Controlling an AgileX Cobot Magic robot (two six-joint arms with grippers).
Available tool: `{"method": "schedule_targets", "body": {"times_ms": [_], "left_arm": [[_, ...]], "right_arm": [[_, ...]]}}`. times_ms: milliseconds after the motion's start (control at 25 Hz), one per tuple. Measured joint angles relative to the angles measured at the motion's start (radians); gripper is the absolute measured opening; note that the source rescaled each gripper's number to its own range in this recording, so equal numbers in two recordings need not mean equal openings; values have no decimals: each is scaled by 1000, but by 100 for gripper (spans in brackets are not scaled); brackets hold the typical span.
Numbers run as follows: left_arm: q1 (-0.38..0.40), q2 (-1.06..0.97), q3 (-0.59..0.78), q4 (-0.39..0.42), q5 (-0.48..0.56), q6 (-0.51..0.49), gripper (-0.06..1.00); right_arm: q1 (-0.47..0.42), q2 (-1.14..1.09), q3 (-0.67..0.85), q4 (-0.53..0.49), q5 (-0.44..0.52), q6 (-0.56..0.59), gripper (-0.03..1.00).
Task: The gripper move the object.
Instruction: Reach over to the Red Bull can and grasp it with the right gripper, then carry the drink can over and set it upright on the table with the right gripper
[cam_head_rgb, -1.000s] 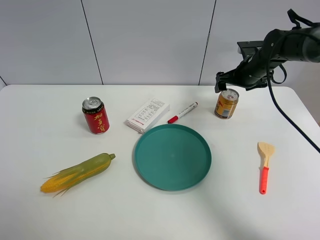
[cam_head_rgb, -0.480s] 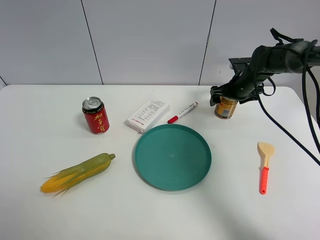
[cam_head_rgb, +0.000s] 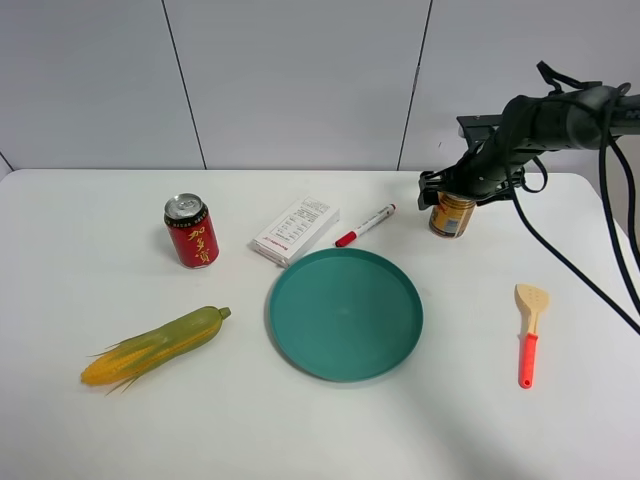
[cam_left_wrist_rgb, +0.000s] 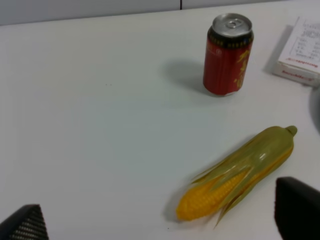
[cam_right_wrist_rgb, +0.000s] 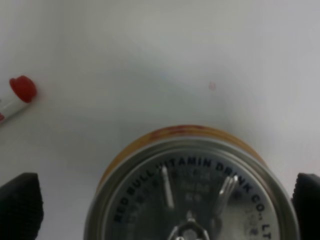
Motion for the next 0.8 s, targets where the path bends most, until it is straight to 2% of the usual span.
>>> {"method": "schedule_targets", "body": {"times_ms": [80,120,240,320,360,800], "left_arm": [[0,0,0,0,0,0,100],[0,0,0,0,0,0,100],[0,0,0,0,0,0,100],[0,0,0,0,0,0,100],[0,0,0,0,0,0,100],[0,0,0,0,0,0,100]], "right_arm": [[0,2,0,0,-1,0,93],[0,2,0,0,-1,0,83],[0,2,0,0,-3,0,44],[0,2,0,-1,-3,0,3],[0,2,0,0,-3,0,0],[0,2,0,-1,1,0,0]]}}
